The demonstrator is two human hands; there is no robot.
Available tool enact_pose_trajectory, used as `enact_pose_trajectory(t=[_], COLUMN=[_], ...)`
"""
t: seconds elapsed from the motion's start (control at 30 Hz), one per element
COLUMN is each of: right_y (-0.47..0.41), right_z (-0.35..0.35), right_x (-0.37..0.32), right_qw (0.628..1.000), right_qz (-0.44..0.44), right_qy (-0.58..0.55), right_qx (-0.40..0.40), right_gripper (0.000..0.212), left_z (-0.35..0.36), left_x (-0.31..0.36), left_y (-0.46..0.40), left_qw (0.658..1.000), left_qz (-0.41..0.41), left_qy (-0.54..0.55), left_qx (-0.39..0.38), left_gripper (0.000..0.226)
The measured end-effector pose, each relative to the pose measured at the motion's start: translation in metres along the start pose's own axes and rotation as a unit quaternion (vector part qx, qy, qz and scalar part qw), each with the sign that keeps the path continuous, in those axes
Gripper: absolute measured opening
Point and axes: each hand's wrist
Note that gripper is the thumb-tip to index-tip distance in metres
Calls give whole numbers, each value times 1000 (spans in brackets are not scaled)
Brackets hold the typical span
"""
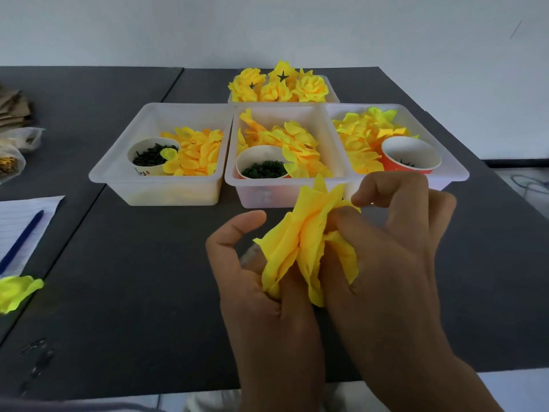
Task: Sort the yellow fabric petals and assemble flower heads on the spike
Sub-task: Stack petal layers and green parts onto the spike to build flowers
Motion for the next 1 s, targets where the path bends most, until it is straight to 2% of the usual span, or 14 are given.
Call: enact_pose_trajectory(t=[0.1,0.43,0.53,0.63,0.7,0.77,0.9,1.0], right_y=[-2,-15,-20,-27,-36,-46,-57,-54], right_z=[-3,-14,-21,-28,-35,-43,-54,-53], right_x=[6,26,27,27,27,28,40,43], right_qw=[999,977,968,963,961,959,955,921], right_qz=[-36,-185,-201,-174,-138,-77,22,74], right_qy=[11,85,124,142,105,8,-180,-301], right_qx=[-4,-58,-84,-149,-218,-274,-235,-235], right_gripper=[16,12,9,14,13,14,16,17], left_z=[1,-7,-7,-8,-9,-12,-18,-18], left_x=[1,7,7,3,1,2,7,11], left_y=[-1,-11,-13,-15,-17,-20,-33,-40], left_qw=[999,980,977,971,962,951,920,903], left_qz=[-35,-142,-149,-169,-196,-230,-287,-302], left_qy=[31,22,9,8,22,59,205,271], left_qx=[-16,-137,-151,-171,-187,-197,-171,-141], left_gripper=[48,47,46,43,41,40,52,66])
Point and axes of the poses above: each hand's wrist, its own y-axis away from the middle knuckle, its own z-axis out of the palm, x = y × z, and after that the axes turned 5 degrees about -x, right-handed
